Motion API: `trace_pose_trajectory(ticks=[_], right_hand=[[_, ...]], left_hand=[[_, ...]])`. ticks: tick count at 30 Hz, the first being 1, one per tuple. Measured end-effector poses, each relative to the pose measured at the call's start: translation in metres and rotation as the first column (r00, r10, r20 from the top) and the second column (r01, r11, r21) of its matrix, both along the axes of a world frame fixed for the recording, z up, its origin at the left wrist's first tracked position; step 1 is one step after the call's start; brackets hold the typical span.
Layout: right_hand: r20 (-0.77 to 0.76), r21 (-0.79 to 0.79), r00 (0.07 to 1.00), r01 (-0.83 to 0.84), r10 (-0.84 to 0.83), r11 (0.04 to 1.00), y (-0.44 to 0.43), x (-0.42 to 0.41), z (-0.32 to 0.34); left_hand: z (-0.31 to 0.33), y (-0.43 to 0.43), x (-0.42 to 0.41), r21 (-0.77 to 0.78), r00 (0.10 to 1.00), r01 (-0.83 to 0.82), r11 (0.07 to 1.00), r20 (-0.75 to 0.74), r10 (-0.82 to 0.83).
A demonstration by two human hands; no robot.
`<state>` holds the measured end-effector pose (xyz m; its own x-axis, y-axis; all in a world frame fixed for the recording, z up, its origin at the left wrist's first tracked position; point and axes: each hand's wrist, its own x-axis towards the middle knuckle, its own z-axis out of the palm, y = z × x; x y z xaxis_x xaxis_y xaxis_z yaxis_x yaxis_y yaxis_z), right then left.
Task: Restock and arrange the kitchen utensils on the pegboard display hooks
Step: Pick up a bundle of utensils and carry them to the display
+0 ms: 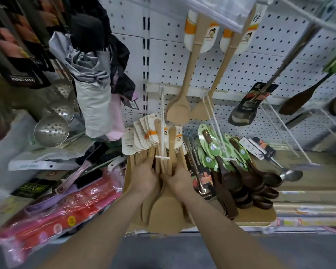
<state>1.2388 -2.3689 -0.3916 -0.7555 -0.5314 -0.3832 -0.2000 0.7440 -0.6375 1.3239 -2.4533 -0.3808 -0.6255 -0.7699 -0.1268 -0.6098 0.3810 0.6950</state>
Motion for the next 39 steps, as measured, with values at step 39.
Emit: trace_pose_trajectory(ticks=[39], right_hand=[[-0.281, 0.448, 0.957, 0.066, 0.071, 0.892, 0.05, -0.054, -0.007]], left_hand=[[-0.019, 0.023, -0.001, -0.17, 0.964, 0.235, 0.957, 0.167, -0.207]])
